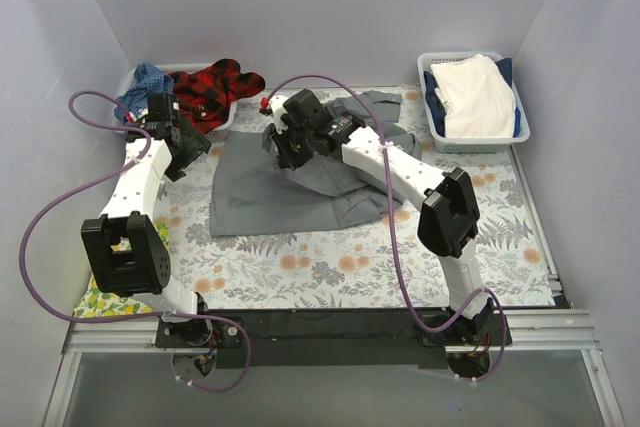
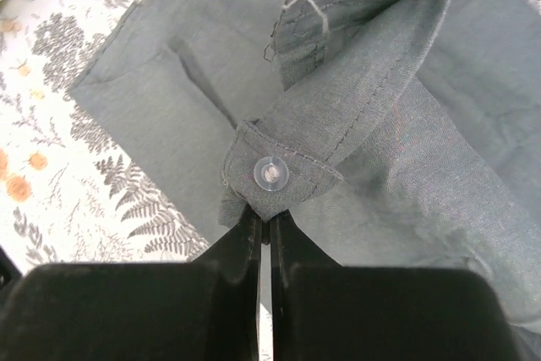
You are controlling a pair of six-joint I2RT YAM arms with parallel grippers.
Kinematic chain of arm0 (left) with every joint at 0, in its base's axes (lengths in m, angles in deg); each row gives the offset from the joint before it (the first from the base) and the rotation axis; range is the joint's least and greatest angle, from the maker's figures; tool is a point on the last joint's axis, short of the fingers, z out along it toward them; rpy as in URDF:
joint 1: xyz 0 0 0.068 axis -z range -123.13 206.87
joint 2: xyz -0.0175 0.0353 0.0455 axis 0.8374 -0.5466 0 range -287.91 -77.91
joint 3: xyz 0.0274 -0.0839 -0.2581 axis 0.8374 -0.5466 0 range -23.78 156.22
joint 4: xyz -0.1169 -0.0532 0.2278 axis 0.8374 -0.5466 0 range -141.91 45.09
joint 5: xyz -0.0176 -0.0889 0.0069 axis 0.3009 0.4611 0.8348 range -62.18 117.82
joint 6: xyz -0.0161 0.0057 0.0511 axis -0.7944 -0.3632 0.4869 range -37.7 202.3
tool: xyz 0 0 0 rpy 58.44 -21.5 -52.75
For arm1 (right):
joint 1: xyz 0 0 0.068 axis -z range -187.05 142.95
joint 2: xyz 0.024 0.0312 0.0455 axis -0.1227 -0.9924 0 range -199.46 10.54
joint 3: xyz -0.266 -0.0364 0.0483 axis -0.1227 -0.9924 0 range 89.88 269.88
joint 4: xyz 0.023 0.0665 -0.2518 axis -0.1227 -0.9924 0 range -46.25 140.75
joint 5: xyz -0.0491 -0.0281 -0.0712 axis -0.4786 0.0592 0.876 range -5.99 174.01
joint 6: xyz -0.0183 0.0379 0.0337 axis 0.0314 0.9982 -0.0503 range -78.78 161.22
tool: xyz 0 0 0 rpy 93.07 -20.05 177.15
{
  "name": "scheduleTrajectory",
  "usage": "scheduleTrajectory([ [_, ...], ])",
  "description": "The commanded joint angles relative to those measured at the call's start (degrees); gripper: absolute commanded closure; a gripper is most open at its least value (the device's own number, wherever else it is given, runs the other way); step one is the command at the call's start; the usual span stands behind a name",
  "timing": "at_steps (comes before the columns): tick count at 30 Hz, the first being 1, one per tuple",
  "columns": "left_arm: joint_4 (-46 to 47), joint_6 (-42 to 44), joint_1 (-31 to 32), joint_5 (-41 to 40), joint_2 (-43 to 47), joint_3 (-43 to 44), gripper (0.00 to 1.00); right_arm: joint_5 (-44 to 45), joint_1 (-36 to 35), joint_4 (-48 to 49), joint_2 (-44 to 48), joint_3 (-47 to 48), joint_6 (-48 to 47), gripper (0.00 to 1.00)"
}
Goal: Fold and stack the long sleeve shirts
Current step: Fold the shirt
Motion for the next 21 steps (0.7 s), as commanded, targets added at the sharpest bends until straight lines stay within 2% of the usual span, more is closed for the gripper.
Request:
scheduleTrajectory([
  [1, -0.29, -0.36, -0.23, 0.10, 1.80, -1.29, 0.27, -7.19, 0.02, -0.04, -0.52, 0.81, -1.88, 0.92],
  [3, -0.29, -0.10, -0.15, 0.45, 1.63, -1.20, 0.27, -12.35, -0.24, -0.04, -1.23, 1.25, -2.50, 0.81],
  [5, -0.37, -0.09, -0.15, 0.89, 1.36, -1.03, 0.27, -16.93, -0.59, -0.04, -2.20, 2.12, -3.02, 0.62],
  [8, 0.06, 0.26, -0.23, 2.64, 1.01, -1.46, 0.27, -17.76, -0.60, 0.23, -0.80, 1.87, -4.96, 0.47],
  [10, 1.12, 0.61, -0.14, 4.39, 0.83, -2.08, 0.27, -14.78, -0.68, 0.84, 2.00, 0.82, -5.93, 0.44],
  [13, 3.66, 2.27, -0.14, 8.52, 1.18, -4.53, 0.27, -3.80, 0.28, 3.47, 6.92, -5.15, -3.57, 0.40],
  [14, 5.15, 2.63, -0.06, 12.36, 1.27, -5.93, 0.27, 1.10, 2.20, 4.09, 7.72, -6.65, -2.34, 0.38],
  [16, 6.39, 3.77, 0.38, 15.38, 0.84, -7.44, 0.27, 3.07, 5.89, 4.09, 9.22, -11.48, 4.13, 0.38],
  [18, 6.22, 4.12, 1.17, 16.88, -0.21, -8.40, 0.27, 3.87, 12.83, 3.48, 9.84, -15.26, 7.85, 0.38],
  [21, 6.13, 3.95, 3.63, 15.40, -1.62, -9.98, 0.27, 5.01, 19.08, 1.73, 8.97, -17.91, 6.48, 0.39],
])
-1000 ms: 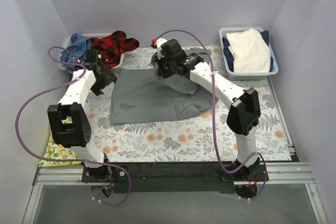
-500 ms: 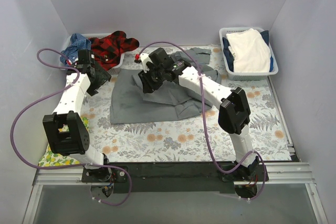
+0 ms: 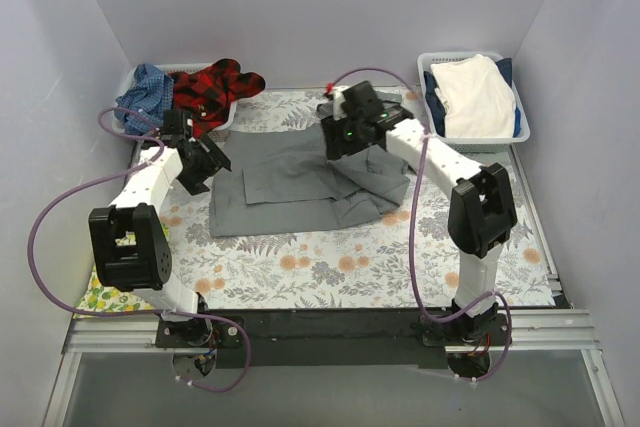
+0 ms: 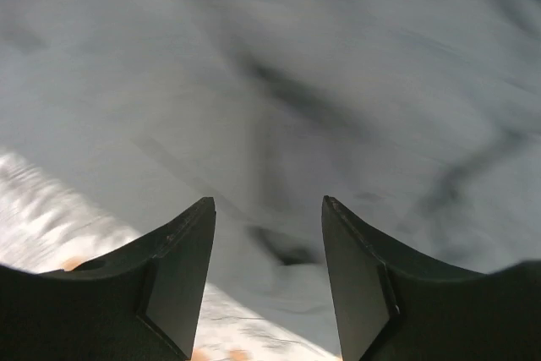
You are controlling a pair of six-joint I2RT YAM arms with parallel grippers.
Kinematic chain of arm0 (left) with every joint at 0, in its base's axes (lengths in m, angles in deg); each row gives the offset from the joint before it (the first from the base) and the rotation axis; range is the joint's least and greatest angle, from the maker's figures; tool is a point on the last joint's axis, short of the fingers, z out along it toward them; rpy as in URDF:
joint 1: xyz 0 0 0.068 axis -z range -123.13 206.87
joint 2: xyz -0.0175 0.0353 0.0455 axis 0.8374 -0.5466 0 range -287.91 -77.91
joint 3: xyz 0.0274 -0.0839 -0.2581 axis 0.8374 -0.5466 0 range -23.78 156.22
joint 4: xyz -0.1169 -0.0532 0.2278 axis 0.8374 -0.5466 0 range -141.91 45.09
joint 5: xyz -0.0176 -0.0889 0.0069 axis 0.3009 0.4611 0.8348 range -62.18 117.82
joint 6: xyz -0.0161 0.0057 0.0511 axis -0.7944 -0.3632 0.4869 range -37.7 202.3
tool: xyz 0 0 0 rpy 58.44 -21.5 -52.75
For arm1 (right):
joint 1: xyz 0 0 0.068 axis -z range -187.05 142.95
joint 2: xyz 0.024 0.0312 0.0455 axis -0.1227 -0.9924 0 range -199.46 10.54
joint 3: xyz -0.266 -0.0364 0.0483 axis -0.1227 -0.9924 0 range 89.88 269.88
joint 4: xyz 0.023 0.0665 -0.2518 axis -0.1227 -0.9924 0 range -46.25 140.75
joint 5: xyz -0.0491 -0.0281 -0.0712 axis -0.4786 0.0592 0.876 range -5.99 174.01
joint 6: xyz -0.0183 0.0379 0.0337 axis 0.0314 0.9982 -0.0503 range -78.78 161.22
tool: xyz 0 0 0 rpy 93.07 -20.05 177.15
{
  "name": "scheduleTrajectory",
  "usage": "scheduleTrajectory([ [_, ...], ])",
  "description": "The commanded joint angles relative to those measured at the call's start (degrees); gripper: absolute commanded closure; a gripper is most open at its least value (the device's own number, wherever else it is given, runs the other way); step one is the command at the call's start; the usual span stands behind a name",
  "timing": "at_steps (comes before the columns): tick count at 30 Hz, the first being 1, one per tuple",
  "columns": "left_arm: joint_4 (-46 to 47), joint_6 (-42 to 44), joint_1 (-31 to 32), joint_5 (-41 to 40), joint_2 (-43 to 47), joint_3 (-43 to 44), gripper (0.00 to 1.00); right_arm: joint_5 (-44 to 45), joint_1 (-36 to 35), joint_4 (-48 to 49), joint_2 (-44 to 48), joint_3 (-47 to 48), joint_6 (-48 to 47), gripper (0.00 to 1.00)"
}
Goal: Fold and stack the long sleeve shirts
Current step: Fold the shirt
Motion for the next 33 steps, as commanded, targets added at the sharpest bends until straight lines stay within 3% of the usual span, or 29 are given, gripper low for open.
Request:
scheduleTrajectory([
  [1, 1.84, 1.04, 4.48, 2.69, -0.84, -2.32, 0.27, 7.57, 10.30, -1.75, -1.24, -1.35, 1.66, 0.39],
  [4, 2.55, -0.01, 5.29, 2.78, -2.24, -3.64, 0.27, 13.11, 10.75, -6.67, -8.07, 7.14, -2.83, 0.39],
  [11, 1.15, 0.51, 5.99, 1.81, -5.15, -5.40, 0.27, 21.81, 11.36, -11.86, -18.39, 19.40, 1.73, 0.39],
  [28, 0.35, 1.39, 6.17, -1.26, -11.83, -7.86, 0.27, 25.34, 14.96, -12.92, -19.09, 16.33, 3.93, 0.39],
  [31, 0.44, 1.30, 6.17, -2.14, -11.83, -8.30, 0.27, 22.09, 14.97, -13.01, -19.01, 15.37, 2.53, 0.42],
  [33, 0.18, 1.30, 6.17, -2.58, -11.91, -8.04, 0.27, 18.40, 14.97, -13.01, -17.87, 13.26, 0.78, 0.51],
])
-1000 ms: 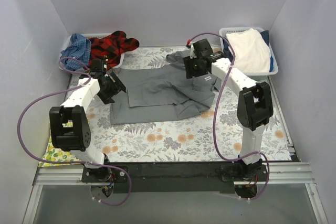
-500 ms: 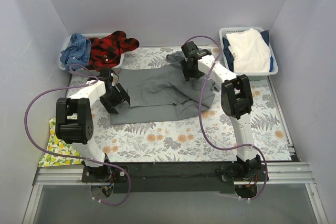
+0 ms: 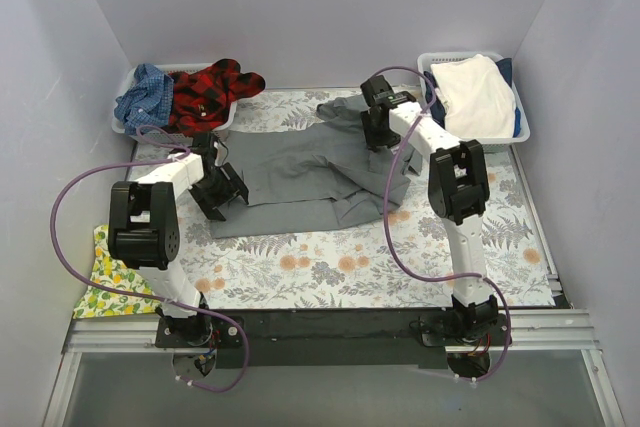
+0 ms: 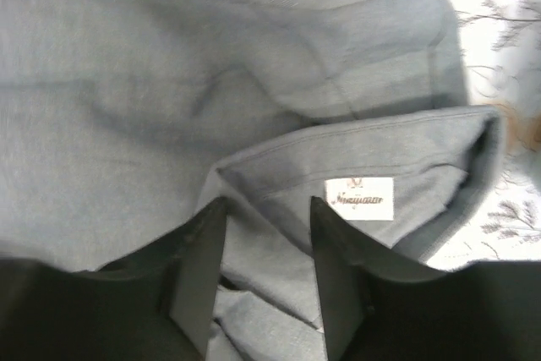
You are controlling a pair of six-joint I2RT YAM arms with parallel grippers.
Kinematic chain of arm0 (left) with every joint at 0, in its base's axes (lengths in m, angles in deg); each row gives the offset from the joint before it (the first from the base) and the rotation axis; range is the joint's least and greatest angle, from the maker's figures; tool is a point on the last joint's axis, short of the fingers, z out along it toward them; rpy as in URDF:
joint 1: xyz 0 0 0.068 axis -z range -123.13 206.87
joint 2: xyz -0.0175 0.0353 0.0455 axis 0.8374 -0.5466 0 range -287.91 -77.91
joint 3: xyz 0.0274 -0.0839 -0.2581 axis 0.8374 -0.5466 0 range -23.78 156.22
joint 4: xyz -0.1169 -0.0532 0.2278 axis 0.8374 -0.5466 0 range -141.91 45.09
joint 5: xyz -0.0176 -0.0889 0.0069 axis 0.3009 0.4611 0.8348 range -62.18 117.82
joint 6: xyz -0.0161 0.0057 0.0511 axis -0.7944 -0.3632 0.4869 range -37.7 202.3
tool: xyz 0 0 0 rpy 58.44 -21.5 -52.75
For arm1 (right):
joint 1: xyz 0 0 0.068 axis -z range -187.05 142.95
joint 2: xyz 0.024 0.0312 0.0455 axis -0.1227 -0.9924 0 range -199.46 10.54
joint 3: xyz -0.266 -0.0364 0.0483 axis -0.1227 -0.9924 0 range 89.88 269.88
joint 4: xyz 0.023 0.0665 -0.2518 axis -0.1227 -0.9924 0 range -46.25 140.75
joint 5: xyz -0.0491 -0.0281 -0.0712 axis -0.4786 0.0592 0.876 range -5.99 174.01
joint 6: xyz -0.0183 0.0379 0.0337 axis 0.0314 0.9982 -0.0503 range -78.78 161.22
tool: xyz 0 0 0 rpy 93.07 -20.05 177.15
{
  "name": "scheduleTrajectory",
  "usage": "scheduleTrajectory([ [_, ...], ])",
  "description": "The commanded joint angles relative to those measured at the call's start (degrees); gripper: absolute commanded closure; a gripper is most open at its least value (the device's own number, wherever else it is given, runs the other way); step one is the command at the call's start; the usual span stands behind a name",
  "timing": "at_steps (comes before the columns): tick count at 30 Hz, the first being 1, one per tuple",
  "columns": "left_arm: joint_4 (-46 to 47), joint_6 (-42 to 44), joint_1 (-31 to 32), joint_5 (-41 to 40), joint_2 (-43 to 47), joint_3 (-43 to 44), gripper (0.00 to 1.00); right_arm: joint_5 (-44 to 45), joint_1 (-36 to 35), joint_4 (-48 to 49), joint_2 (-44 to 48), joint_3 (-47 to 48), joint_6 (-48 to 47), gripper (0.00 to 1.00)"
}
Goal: Fold and stack the long sleeve shirts
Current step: Fold the shirt
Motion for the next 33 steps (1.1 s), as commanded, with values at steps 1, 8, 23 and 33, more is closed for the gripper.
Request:
scheduleTrajectory([
  [1, -0.61, 0.65, 0.27, -3.61, -2.30, -0.47, 0.27, -6.07, -0.20, -0.68, 3.22, -3.92, -2.53, 0.54],
  [8, -1.66, 0.56, 0.27, -3.78, -2.91, 0.94, 0.27, -7.75, 0.06, -0.59, 11.48, -16.49, -3.33, 0.89],
  [23, -1.58, 0.30, -0.09, -5.11, -5.72, 0.58, 0.27, -5.36, 7.44, 1.52, 33.90, -35.64, -1.13, 0.99],
  [33, -1.31, -0.76, -0.26, -4.67, -7.13, 0.76, 0.27, -9.41, 15.26, -3.31, 43.04, -48.21, -0.08, 0.99],
])
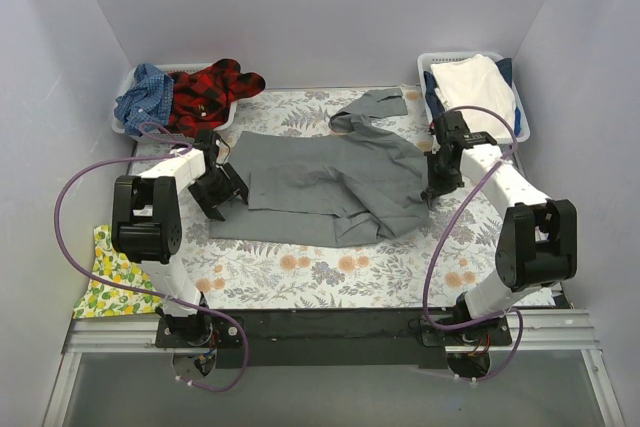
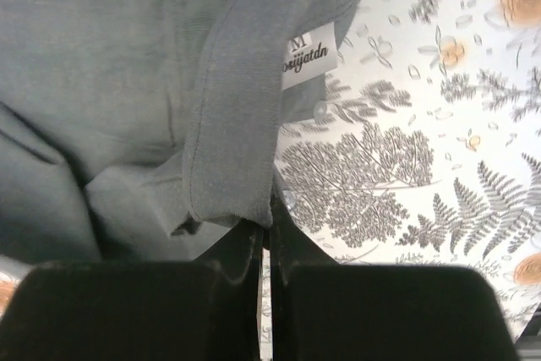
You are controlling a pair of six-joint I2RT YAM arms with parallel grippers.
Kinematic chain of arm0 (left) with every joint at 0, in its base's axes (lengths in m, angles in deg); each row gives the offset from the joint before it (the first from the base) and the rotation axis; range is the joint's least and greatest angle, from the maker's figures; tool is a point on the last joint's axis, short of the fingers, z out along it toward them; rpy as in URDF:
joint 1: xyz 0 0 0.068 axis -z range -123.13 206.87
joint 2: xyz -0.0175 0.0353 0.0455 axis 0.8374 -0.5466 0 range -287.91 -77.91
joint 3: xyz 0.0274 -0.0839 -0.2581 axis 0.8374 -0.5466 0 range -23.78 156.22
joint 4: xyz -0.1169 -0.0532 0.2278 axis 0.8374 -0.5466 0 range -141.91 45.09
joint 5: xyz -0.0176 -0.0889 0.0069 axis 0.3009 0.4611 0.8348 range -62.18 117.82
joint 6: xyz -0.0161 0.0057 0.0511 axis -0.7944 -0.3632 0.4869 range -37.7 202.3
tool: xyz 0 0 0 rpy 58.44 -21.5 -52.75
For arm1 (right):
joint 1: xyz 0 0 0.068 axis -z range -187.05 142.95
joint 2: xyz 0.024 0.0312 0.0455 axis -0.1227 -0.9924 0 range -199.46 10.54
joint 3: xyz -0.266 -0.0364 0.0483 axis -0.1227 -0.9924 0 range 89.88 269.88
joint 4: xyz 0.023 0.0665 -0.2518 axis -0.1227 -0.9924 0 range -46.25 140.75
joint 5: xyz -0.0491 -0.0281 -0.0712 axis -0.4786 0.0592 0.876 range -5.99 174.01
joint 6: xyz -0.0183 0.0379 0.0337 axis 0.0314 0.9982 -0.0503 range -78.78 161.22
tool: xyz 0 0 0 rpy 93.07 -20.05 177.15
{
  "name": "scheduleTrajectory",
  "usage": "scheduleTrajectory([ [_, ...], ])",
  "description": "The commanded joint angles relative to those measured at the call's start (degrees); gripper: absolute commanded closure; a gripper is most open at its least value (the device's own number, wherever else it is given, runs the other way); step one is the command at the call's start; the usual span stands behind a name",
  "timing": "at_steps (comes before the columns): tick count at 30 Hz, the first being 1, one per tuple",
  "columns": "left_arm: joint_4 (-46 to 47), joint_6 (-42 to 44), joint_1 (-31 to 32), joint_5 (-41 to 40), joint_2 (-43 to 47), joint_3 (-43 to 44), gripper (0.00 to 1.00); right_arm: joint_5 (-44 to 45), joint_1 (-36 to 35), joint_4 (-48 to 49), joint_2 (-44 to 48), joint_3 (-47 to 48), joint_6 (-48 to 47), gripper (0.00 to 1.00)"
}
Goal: Fold and stack the long sleeve shirts
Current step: Fold the shirt
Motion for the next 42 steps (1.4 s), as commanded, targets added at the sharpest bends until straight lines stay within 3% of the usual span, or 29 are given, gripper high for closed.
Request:
scheduleTrajectory([
  [1, 1.64, 0.09, -0.46, -3.03, -4.23, -2.30, 0.27, -1.33, 3.72, -4.32, 3.46, -3.57, 2.69, 0.99],
  [7, 1.81, -0.17, -0.46, -3.47, -4.67, -2.47, 0.27, -0.18, 7.76, -6.08, 4.17, -11.12, 7.54, 0.99],
  [15, 1.46, -0.52, -1.51, -5.05, -4.05, -4.23, 0.27, 2.80, 12.77, -10.82, 3.90, -13.51, 9.91, 0.98],
  [16, 1.29, -0.61, -1.77, -5.49, -3.88, -4.76, 0.27, 3.33, 12.78, -11.44, 4.25, -13.25, 10.44, 0.87],
  [18, 1.37, -0.70, -2.56, -5.40, -3.35, -5.20, 0.27, 5.09, 12.87, -12.50, 6.70, -12.72, 11.76, 0.80],
  [19, 1.55, -0.70, -2.65, -5.23, -2.65, -5.37, 0.27, 5.26, 12.87, -12.41, 7.85, -12.46, 12.81, 0.65],
  [25, 1.29, -0.35, -2.66, -3.47, -1.41, -4.23, 0.27, 5.71, 12.87, -11.10, 14.62, -8.15, 14.40, 0.36],
  [28, 1.29, 0.00, -2.66, -2.85, -1.15, -2.66, 0.27, -0.60, 12.87, -7.50, 15.68, -7.27, 12.64, 0.31],
  [35, 1.37, 0.45, -2.66, -2.85, -1.41, -1.86, 0.27, -10.71, 12.69, -4.06, 12.88, -4.73, 9.22, 0.30],
  [42, 2.16, 0.45, -2.66, -0.92, -1.50, -2.56, 0.27, -12.93, 11.90, -4.06, 6.63, -2.97, 8.16, 0.29],
])
